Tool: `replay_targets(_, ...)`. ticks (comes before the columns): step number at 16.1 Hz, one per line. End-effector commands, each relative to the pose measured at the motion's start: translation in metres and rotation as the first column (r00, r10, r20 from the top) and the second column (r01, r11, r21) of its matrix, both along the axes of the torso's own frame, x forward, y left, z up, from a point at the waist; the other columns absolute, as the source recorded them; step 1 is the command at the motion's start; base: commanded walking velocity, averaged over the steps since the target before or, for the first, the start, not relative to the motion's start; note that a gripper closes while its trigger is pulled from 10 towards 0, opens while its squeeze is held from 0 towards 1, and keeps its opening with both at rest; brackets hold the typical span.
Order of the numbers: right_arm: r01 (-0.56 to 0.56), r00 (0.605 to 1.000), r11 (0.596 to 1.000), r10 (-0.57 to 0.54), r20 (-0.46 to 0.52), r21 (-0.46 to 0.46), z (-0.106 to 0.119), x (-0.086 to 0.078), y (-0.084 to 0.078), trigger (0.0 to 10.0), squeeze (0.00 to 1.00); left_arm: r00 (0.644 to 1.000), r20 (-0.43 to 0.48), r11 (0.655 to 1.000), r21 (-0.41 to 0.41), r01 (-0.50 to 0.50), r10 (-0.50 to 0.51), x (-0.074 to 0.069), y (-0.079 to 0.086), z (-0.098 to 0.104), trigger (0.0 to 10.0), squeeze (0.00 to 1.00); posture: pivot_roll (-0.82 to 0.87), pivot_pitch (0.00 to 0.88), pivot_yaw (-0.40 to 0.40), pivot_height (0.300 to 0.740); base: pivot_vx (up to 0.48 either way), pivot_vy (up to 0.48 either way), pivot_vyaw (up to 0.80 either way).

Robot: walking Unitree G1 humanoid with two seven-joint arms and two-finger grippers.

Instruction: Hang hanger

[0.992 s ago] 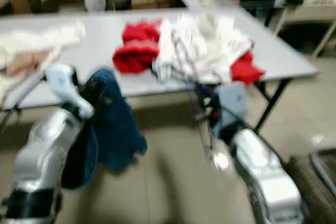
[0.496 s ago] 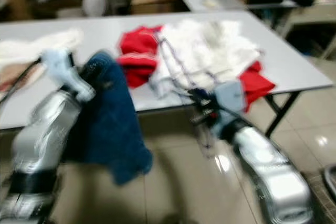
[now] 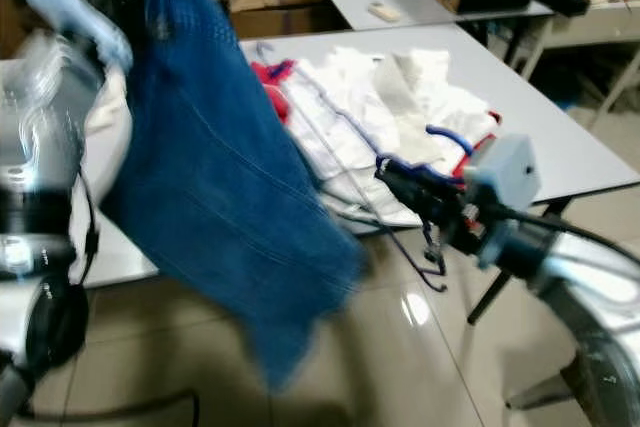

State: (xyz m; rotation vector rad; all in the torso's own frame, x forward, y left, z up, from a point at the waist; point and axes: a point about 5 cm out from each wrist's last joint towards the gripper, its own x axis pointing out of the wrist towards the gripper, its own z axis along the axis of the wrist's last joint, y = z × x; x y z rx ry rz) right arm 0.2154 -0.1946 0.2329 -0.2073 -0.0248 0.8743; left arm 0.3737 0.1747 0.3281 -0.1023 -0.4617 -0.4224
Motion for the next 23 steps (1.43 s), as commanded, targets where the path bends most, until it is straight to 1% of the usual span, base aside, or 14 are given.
replay_targets(1, -0.082, 0.997, 0.997, 0.082, -0.016, -0.012, 0.005, -0.006, 0.000, 10.0, 0.00, 0.998, 0.053, 0.999, 0.000, 0.038, -0.038, 0.000, -0.004, 0.016, 10.0, 0.00, -0.18, 0.000, 0.032, 0.740, 0.401, 0.000, 0.00)
replay_targets(4, -0.171, 0.984, 0.983, 0.168, -0.060, -0.062, 0.007, -0.008, -0.001, 10.0, 0.00, 0.989, 0.118, 0.996, -0.014, 0.086, -0.084, -0.001, -0.007, 0.042, 10.0, 0.00, -0.17, 0.000, 0.031, 0.740, 0.398, 0.000, 0.00)
replay_targets(6, -0.175, 0.984, 0.976, 0.169, -0.054, -0.130, 0.008, 0.006, 0.001, 10.0, 0.00, 0.958, 0.203, 0.979, 0.016, 0.204, -0.203, -0.010, -0.023, 0.070, 10.0, 0.00, -0.17, 0.000, 0.027, 0.740, 0.398, 0.000, 0.00)
replay_targets(9, -0.075, 0.995, 0.981, 0.085, 0.048, -0.177, 0.018, 0.035, 0.008, 10.0, 0.00, 0.906, 0.266, 0.945, 0.083, 0.318, -0.328, -0.027, -0.042, 0.087, 10.0, 0.00, -0.17, 0.000, 0.022, 0.740, 0.395, 0.000, 0.00)
replay_targets(11, 0.078, 0.982, 0.985, -0.049, 0.181, -0.157, 0.039, 0.058, 0.001, 10.0, 0.00, 0.875, 0.306, 0.926, 0.079, 0.369, -0.375, -0.037, -0.044, 0.101, 10.0, 0.00, -0.16, 0.000, 0.016, 0.740, 0.371, 0.000, 0.00)
replay_targets(13, 0.210, 0.943, 0.970, -0.169, 0.286, -0.120, 0.064, 0.078, -0.008, 10.0, 0.00, 0.847, 0.332, 0.906, 0.065, 0.419, -0.416, -0.046, -0.047, 0.114, 10.0, 0.00, -0.16, 0.000, 0.016, 0.740, 0.146, 0.000, 0.00)
replay_targets(16, 0.372, 0.806, 0.924, -0.367, 0.465, 0.085, 0.115, 0.097, -0.019, 10.0, 0.00, 0.795, 0.407, 0.886, 0.089, 0.456, -0.450, -0.059, -0.051, 0.128, 10.0, 0.00, -0.16, 0.000, 0.011, 0.740, 0.000, 0.000, 0.00)
replay_targets(17, 0.407, 0.726, 0.883, -0.468, 0.504, 0.233, 0.138, 0.100, -0.027, 10.0, 0.00, 0.780, 0.445, 0.884, 0.067, 0.462, -0.441, -0.063, -0.050, 0.134, 10.0, 0.00, -0.16, 0.000, 0.010, 0.740, 0.000, 0.000, 0.00)
replay_targets(18, 0.402, 0.716, 0.881, -0.472, 0.515, 0.249, 0.139, 0.101, -0.029, 10.0, 0.00, 0.779, 0.460, 0.890, 0.063, 0.451, -0.427, -0.064, -0.050, 0.135, 10.0, 0.00, -0.16, 0.000, 0.011, 0.740, 0.000, 0.000, 0.00)
replay_targets(19, 0.399, 0.747, 0.902, -0.425, 0.511, 0.167, 0.122, 0.105, -0.024, 10.0, 0.00, 0.794, 0.438, 0.894, 0.054, 0.445, -0.422, -0.059, -0.051, 0.127, 10.0, 0.00, -0.16, 0.000, 0.015, 0.740, 0.000, 0.000, 0.00)
replay_targets(20, 0.381, 0.791, 0.918, -0.384, 0.477, 0.108, 0.102, 0.106, -0.019, 10.0, 0.00, 0.820, 0.384, 0.898, 0.062, 0.436, -0.424, -0.050, -0.058, 0.108, 10.0, 0.00, -0.16, 0.000, 0.018, 0.740, 0.000, 0.000, 0.00)
replay_targets(21, 0.366, 0.831, 0.929, -0.354, 0.430, 0.056, 0.083, 0.107, -0.016, 10.0, 0.00, 0.847, 0.315, 0.902, 0.096, 0.421, -0.429, -0.041, -0.070, 0.083, 10.0, 0.00, -0.16, 0.000, 0.020, 0.740, 0.000, 0.000, 0.00)
replay_targets(22, 0.357, 0.866, 0.934, -0.323, 0.383, -0.017, 0.057, 0.106, -0.015, 10.0, 0.00, 0.884, 0.204, 0.905, 0.150, 0.397, -0.421, -0.028, -0.086, 0.042, 10.0, 0.00, -0.16, 0.000, 0.020, 0.740, 0.000, 0.000, 0.00)
replay_targets(23, 0.351, 0.881, 0.935, -0.314, 0.354, -0.044, 0.045, 0.104, -0.016, 10.0, 0.00, 0.905, 0.132, 0.908, 0.178, 0.379, -0.404, -0.021, -0.094, 0.019, 10.0, 0.00, -0.16, 0.000, 0.021, 0.740, 0.000, 0.000, 0.00)
